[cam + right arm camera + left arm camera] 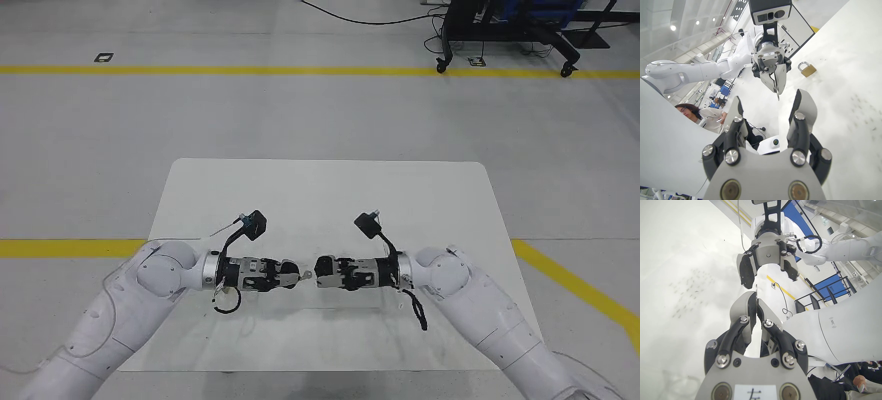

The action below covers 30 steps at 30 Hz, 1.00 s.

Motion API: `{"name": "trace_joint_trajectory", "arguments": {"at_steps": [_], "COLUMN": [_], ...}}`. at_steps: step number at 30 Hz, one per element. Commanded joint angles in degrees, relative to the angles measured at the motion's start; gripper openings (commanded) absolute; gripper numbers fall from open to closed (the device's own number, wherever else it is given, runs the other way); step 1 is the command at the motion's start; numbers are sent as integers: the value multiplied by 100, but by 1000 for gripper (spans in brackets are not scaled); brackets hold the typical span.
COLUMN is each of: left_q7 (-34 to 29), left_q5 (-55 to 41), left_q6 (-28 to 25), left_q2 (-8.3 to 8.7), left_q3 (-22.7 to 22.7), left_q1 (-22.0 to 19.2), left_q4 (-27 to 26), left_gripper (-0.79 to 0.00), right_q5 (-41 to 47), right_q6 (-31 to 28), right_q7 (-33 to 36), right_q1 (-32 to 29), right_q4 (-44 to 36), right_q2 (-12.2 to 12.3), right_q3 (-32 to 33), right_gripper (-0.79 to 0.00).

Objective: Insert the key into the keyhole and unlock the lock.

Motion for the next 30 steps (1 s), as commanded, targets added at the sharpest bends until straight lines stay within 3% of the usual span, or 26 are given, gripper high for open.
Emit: {"name": "trace_joint_trajectory", "arguments": {"at_steps": [1,2,10,11,12,18,21,22,25,30], "left_q7": [26,61,224,237,260,335,344,345,349,347], "left_q5": [53,122,267,266,260,280,289,297,305,293], "left_q6": [-25,-60,-223,-236,-259,-334,-343,-343,-347,-346], "left_q2": [22,33,118,125,138,186,203,209,223,240], "left_q3": [75,122,437,457,494,601,637,649,674,687], "left_q1": [-49,-65,-198,-210,-234,-302,-320,-326,-335,-351], "left_q4": [-13,-49,-48,-43,-34,-14,-26,-35,-54,-55], "left_gripper": [-785,-785,-785,-785,-785,-785,-785,-785,-785,-785], "right_q5": [-19,-34,-137,-141,-157,-213,-212,-210,-216,-182], "right_q6": [106,127,237,236,239,250,246,242,221,184], "right_q7": [53,45,66,64,78,63,56,64,79,110], "right_q1": [44,63,201,211,235,311,329,332,341,339], "right_q4": [18,29,118,129,144,221,246,256,276,281], "right_q2": [-5,-9,-71,-77,-87,-124,-135,-137,-141,-144], "right_q3": [-35,-47,-274,-290,-328,-440,-473,-484,-504,-533], "right_gripper": [-354,-283,-274,-296,-379,-465,-570,-677,-785,-785]}}
